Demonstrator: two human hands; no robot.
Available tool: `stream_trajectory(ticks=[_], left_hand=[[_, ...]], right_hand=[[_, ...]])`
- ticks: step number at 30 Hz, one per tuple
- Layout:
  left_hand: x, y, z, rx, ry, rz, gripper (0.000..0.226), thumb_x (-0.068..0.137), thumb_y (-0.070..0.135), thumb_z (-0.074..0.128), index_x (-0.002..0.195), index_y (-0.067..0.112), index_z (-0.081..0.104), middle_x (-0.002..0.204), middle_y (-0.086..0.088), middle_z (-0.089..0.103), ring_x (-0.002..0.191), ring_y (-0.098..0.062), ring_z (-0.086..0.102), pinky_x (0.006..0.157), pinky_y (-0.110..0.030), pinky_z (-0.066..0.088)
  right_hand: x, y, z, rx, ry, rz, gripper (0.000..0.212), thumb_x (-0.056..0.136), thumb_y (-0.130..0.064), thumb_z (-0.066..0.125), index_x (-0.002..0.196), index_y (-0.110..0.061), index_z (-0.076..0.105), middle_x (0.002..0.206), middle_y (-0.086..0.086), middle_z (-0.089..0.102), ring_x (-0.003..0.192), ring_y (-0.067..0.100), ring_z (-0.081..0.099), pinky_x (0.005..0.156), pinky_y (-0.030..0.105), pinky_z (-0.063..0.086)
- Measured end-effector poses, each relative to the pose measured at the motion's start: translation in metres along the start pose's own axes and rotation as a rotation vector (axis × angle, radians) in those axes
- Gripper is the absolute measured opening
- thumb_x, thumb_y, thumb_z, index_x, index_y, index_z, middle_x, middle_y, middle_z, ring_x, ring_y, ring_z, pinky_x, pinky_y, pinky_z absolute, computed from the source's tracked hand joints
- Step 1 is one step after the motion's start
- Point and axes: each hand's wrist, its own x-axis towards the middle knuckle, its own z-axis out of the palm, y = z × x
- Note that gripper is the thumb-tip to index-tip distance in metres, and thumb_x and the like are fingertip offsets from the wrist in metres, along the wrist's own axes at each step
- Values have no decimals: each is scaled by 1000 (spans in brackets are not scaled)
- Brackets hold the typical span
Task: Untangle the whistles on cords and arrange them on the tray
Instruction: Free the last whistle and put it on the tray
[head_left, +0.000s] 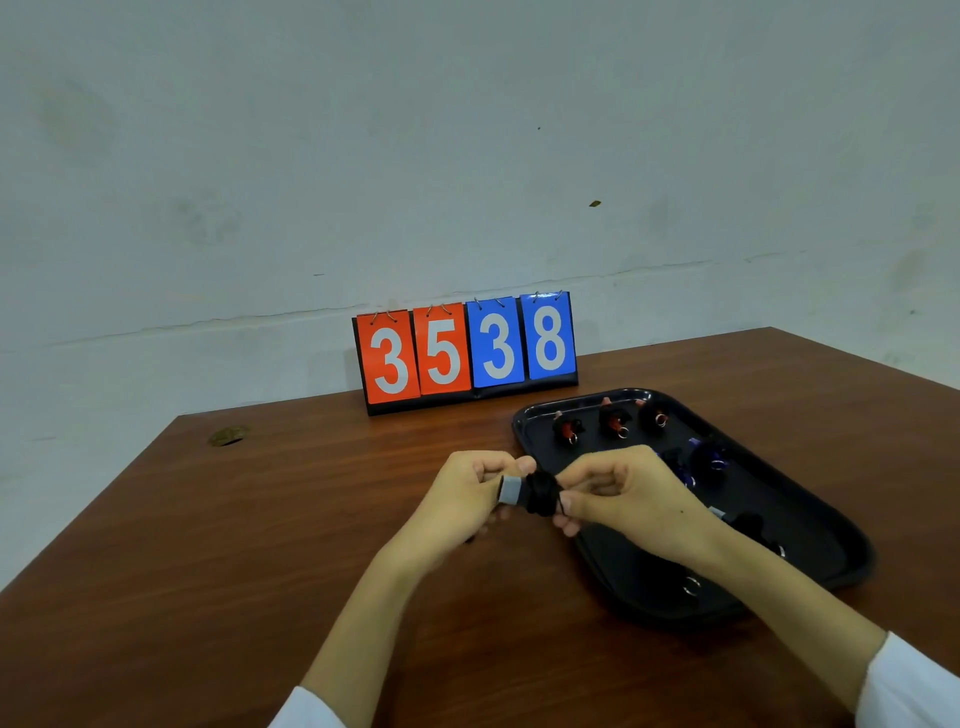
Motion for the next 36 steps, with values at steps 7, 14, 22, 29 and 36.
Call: stream_trajectory(ticks=[7, 14, 22, 29, 36], left_hand=[[-4, 0, 9, -118, -47, 4, 32, 98, 30, 44, 80, 11, 62, 51, 1, 50, 35, -3, 33, 38, -14, 27], [-3, -5, 16, -9, -51, 49, 30, 98, 28, 44, 84, 11, 64, 51, 4, 51, 38, -3, 37, 43, -15, 32], [-4, -8, 22, 187, 133, 154, 18, 92, 35, 54, 78, 28, 64, 55, 11, 55, 53, 1, 50, 61, -18, 45], [-4, -9, 23, 295, 195, 236, 12, 88, 33, 61, 82, 24, 68, 63, 10, 57, 59, 1, 48, 55, -15, 39], [-5, -7, 23, 172, 280, 193, 11, 82, 24, 70, 78, 32, 63, 71, 7, 61, 62, -3, 56, 59, -21, 50]], right_hand=[[6, 4, 2, 156, 204, 1, 17, 84, 1, 60, 85, -14, 69, 73, 4, 73, 67, 14, 69, 64, 21, 55], [13, 14, 3, 30, 444, 47, 10, 82, -7, 65, 87, -16, 68, 70, 1, 71, 66, 10, 68, 67, 21, 56], [11, 27, 7, -473, 526, 30, 18, 83, -20, 67, 100, -15, 68, 78, -11, 63, 74, 0, 61, 74, 15, 50], [8, 24, 9, -704, 408, -61, 18, 84, -24, 67, 98, -13, 69, 87, -2, 71, 82, 10, 64, 79, 25, 52], [4, 26, 11, -791, 320, -128, 20, 84, -26, 67, 100, -16, 69, 88, -3, 71, 79, 11, 65, 74, 26, 53]])
